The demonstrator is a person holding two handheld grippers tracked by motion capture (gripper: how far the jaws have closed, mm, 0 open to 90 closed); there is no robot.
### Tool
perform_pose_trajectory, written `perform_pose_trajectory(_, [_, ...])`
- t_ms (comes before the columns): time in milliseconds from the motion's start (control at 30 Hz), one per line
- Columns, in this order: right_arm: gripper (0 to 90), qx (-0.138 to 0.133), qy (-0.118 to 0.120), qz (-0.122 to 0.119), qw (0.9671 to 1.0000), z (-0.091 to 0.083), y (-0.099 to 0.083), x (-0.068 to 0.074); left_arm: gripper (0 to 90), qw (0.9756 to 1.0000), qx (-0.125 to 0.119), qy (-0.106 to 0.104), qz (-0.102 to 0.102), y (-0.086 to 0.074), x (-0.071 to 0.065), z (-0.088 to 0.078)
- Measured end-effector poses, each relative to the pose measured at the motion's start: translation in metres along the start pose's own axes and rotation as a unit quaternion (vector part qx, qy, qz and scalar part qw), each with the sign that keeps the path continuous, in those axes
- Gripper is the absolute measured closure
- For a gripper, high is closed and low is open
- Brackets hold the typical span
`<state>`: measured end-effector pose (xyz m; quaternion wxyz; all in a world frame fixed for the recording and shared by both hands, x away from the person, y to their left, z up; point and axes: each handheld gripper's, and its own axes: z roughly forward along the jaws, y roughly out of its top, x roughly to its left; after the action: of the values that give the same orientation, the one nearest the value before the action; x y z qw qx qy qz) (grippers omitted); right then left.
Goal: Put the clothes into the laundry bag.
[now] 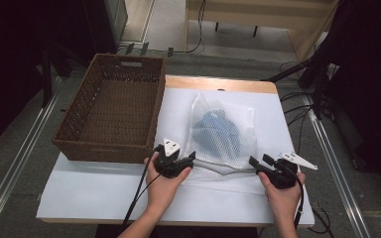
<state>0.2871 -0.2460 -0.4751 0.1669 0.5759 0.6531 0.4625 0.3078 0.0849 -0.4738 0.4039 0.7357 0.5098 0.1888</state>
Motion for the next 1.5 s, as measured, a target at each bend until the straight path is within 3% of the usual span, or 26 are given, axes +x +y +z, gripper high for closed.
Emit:
perform_pose_trajectory(100, [51.4, 0.042, -0.014, -0.023, 0.9987, 0.01, -0.006, 0.003, 39.7, 0.9997, 0.02, 0.017, 0.001, 0.0, -0.001, 0.004])
perform_pose_trajectory(167, [69.0, 0.065, -0.016, -0.037, 0.9971, 0.013, -0.009, 0.004, 56.9, 0.9986, 0.035, 0.025, 0.031, -0.001, -0.005, 0.004])
perform_pose_trajectory(200, [80.4, 0.067, -0.033, -0.052, 0.9959, 0.012, -0.01, 0.005, 64.4, 0.9975, 0.037, 0.025, 0.054, -0.002, -0.007, 0.003])
perform_pose_trajectory(233, [88.1, 0.068, -0.047, -0.062, 0.9946, 0.011, -0.01, 0.004, 78.8, 0.9958, 0.04, 0.027, 0.077, -0.003, -0.009, 0.001])
perform_pose_trajectory(267, [90.0, 0.068, -0.057, -0.059, 0.9943, 0.01, -0.01, 0.002, 86.2, 0.9941, 0.042, 0.03, 0.096, -0.005, -0.008, -0.001])
perform_pose_trajectory(300, [90.0, 0.065, -0.066, -0.048, 0.9946, 0.008, -0.01, -0.003, 89.2, 0.9941, 0.042, 0.028, 0.096, -0.005, -0.007, -0.003])
perform_pose_trajectory(400, [90.0, 0.058, -0.079, -0.04, 0.9944, 0.004, -0.01, -0.01, 89.9, 0.996, 0.041, 0.017, 0.078, -0.008, 0.002, -0.008])
perform_pose_trajectory(467, [90.0, 0.055, -0.077, -0.033, 0.995, 0.003, -0.011, -0.012, 89.0, 0.9973, 0.033, -0.007, 0.065, -0.01, 0.008, -0.012])
perform_pose_trajectory(500, [90.0, 0.052, -0.075, -0.032, 0.9953, 0.003, -0.011, -0.012, 85.6, 0.9975, 0.03, -0.012, 0.063, -0.011, 0.01, -0.015])
perform_pose_trajectory(567, [90.0, 0.048, -0.066, -0.033, 0.9961, 0.002, -0.012, -0.013, 69.3, 0.9979, 0.014, -0.018, 0.061, -0.014, 0.015, -0.022])
perform_pose_trajectory(700, [68.7, 0.021, -0.044, -0.033, 0.9983, -0.005, -0.013, -0.013, 47.9, 0.9972, -0.012, -0.044, 0.059, -0.022, 0.023, -0.038])
perform_pose_trajectory(833, [50.7, 0.004, -0.026, -0.052, 0.9983, -0.012, -0.015, -0.009, 36.4, 0.9967, -0.037, -0.053, 0.049, -0.03, 0.031, -0.055])
perform_pose_trajectory(967, [32.0, 0.0, -0.015, -0.079, 0.9968, -0.018, -0.016, -0.003, 24.0, 0.9956, -0.039, -0.066, 0.053, -0.035, 0.036, -0.064])
perform_pose_trajectory(1067, [17.6, -0.006, -0.008, -0.083, 0.9965, -0.022, -0.017, 0.0, 15.2, 0.9951, -0.043, -0.068, 0.057, -0.039, 0.041, -0.074])
perform_pose_trajectory(1133, [12.8, -0.005, -0.009, -0.082, 0.9966, -0.024, -0.017, 0.001, 11.2, 0.9951, -0.047, -0.066, 0.056, -0.041, 0.045, -0.08])
perform_pose_trajectory(1233, [9.5, -0.003, -0.031, -0.092, 0.9953, -0.027, -0.019, 0.005, 0.0, 0.994, -0.048, -0.079, 0.058, -0.045, 0.056, -0.089])
perform_pose_trajectory(1333, [4.2, -0.002, -0.021, -0.094, 0.9954, -0.027, -0.02, 0.004, 0.0, 0.9938, -0.053, -0.081, 0.054, -0.048, 0.065, -0.097])
perform_pose_trajectory(1500, [3.1, -0.003, -0.02, -0.095, 0.9953, -0.028, -0.021, 0.004, 0.0, 0.9937, -0.063, -0.075, 0.055, -0.052, 0.08, -0.11])
